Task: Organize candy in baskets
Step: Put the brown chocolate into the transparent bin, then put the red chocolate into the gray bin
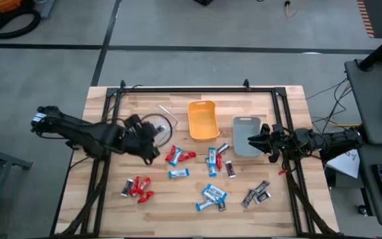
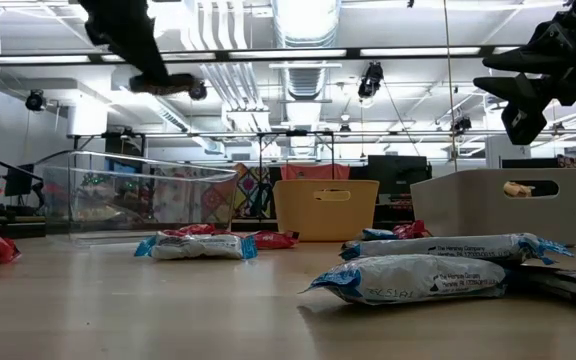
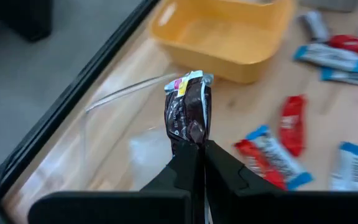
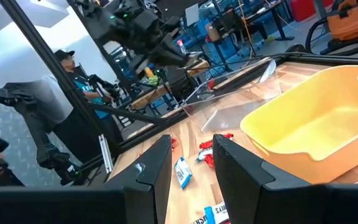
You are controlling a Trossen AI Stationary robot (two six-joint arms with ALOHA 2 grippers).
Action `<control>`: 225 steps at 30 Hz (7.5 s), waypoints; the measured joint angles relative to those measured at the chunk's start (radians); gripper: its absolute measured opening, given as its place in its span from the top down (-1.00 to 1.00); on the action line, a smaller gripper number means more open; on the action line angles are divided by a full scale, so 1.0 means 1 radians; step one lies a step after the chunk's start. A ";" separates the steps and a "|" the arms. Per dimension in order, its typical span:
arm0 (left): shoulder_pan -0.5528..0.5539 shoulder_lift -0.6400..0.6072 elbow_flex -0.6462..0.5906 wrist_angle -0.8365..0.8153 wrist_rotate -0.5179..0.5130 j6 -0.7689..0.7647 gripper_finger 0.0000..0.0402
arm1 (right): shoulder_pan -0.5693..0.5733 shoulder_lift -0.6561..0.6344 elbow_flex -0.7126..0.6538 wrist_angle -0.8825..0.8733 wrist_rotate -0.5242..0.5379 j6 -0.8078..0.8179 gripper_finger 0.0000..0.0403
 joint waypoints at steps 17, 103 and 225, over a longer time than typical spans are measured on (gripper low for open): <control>0.357 0.046 -0.097 0.003 0.505 0.148 1.00 | 0.000 0.000 0.000 -0.005 0.000 0.012 0.46; -0.292 -0.035 -0.103 0.516 -0.041 0.196 0.82 | 0.000 0.582 0.386 -0.218 0.052 0.157 0.46; -0.384 0.148 -0.103 0.549 -0.112 0.187 0.82 | -0.228 1.158 0.980 -1.187 0.043 0.034 0.96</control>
